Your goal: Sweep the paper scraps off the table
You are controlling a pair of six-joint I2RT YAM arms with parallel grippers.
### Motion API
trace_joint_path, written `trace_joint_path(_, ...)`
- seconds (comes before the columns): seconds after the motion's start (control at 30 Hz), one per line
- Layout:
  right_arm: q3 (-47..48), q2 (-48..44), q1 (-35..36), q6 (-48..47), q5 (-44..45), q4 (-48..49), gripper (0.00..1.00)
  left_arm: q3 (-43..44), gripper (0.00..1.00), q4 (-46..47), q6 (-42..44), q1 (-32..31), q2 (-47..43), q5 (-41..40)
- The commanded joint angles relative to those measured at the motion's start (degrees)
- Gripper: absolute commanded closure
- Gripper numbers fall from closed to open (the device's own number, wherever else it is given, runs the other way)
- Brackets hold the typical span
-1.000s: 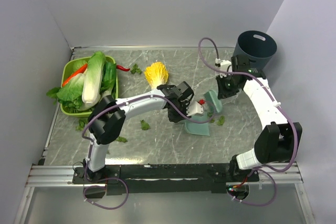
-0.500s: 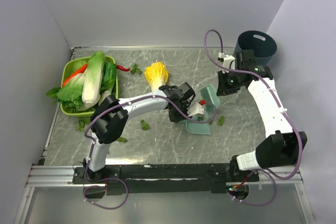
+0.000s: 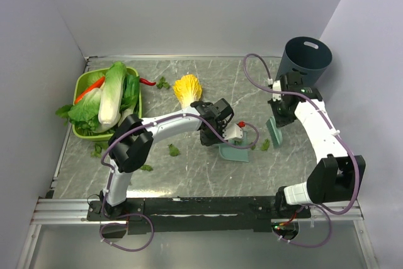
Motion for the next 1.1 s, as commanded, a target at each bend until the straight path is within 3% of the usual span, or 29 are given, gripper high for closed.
trace_joint_path(0.0,-0.8,1.5,-0.2,3.4,-3.2,0.6,1.00,2.5,0.99,-2.3,1.4,0.1,-0.2,-0.1)
trace_joint_path(0.33,3.5,5.2,0.8,9.1,-33.4,-1.2,1.00,2.4,0.99,-1.6,-0.1,-0.3,1.4,2.5)
trace_joint_path(0.83,6.8,-9.8,-1.9,1.5,-22.2,-5.2,1.00,-5.8,0.99,10.2,-2.4,2.4,-5.2,6.7)
trace_joint_path(1.07,7.2,-15.8,-3.2,2.6,-22.1,-0.7,1.00,-6.7,0.99,7.6,-2.7,4.7,-10.9,6.4)
